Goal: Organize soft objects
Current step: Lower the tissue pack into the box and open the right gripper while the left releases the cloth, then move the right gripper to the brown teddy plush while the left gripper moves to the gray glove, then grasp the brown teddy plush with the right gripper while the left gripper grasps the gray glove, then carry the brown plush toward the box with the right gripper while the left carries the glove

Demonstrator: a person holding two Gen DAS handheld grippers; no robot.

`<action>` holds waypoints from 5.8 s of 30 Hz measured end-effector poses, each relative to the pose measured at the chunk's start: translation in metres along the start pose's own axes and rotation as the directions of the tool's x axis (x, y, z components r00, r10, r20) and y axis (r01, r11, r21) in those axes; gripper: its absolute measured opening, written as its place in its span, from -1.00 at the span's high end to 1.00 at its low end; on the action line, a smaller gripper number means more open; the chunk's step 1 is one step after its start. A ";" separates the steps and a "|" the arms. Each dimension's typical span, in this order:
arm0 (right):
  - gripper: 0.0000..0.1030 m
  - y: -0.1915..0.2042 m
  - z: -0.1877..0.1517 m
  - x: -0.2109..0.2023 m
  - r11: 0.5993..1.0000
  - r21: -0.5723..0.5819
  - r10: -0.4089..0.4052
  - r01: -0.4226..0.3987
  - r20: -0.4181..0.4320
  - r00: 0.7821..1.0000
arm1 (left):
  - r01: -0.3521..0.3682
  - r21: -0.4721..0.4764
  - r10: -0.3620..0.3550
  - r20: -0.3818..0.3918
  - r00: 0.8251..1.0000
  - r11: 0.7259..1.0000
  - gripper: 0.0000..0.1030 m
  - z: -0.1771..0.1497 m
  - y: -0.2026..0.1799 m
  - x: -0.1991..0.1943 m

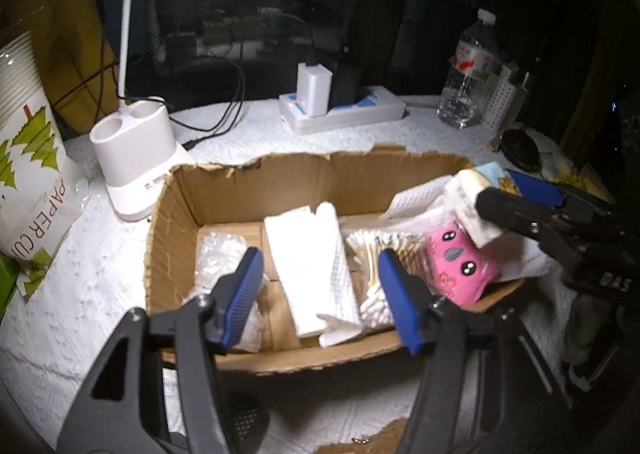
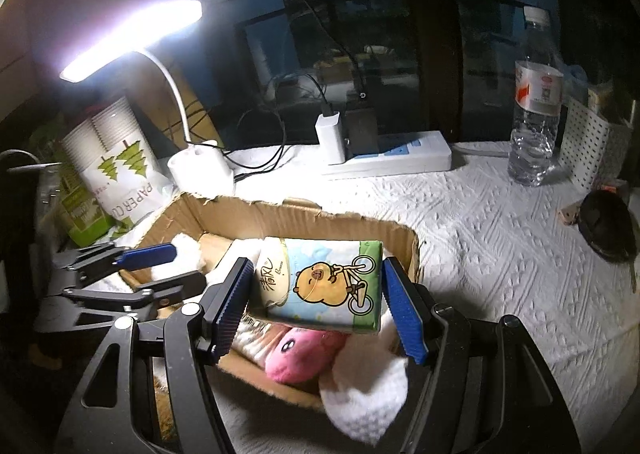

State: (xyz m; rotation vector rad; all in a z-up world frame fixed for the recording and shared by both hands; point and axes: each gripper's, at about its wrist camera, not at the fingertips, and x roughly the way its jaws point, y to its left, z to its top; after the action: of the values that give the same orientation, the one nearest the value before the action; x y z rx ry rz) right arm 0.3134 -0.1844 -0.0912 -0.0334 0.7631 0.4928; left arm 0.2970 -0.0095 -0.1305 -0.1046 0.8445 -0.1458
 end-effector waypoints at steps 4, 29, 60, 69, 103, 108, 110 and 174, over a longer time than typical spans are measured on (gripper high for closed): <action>-0.34 -0.002 0.003 0.006 1.000 0.009 -0.017 0.016 0.003 1.000 | -0.002 -0.007 0.002 0.011 1.000 1.000 -0.19 0.001 0.003 -0.003; -0.60 0.027 0.000 -0.025 0.995 -0.049 -0.081 0.083 0.044 0.996 | 0.017 -0.026 -0.015 0.092 0.996 1.000 -0.34 -0.011 0.008 -0.051; -0.60 0.105 -0.058 -0.056 0.992 -0.104 -0.074 0.074 0.000 0.997 | 0.039 -0.075 -0.029 0.136 0.990 0.996 -0.35 -0.086 0.041 -0.115; -0.60 0.121 -0.078 -0.048 0.992 -0.110 -0.067 0.063 -0.034 0.997 | 0.032 -0.097 -0.021 0.112 0.994 0.995 -0.35 -0.113 0.055 -0.115; -0.57 0.132 -0.112 0.013 0.996 -0.069 0.041 -0.059 -0.235 0.971 | -0.011 -0.067 0.008 -0.039 0.999 0.998 -0.35 -0.148 0.059 -0.067; -0.32 0.134 -0.112 0.015 0.993 -0.070 0.076 -0.096 -0.247 0.966 | -0.008 -0.053 0.005 -0.046 0.999 0.999 -0.31 -0.147 0.058 -0.064; -0.26 0.134 -0.112 0.014 0.992 -0.068 0.086 -0.106 -0.248 0.965 | 0.006 -0.045 -0.008 -0.045 0.999 0.999 -0.24 -0.147 0.056 -0.064; -0.08 0.043 -0.048 -0.084 0.998 -0.033 0.055 -0.054 0.034 0.998 | 0.036 0.063 -0.045 0.155 0.987 0.997 0.46 -0.039 -0.012 -0.111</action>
State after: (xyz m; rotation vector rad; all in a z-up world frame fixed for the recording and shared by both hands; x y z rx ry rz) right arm 0.2116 -0.1910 -0.0638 -0.0341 0.7231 0.5566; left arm 0.1936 -0.0037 -0.0728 -0.0758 0.6808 -0.1987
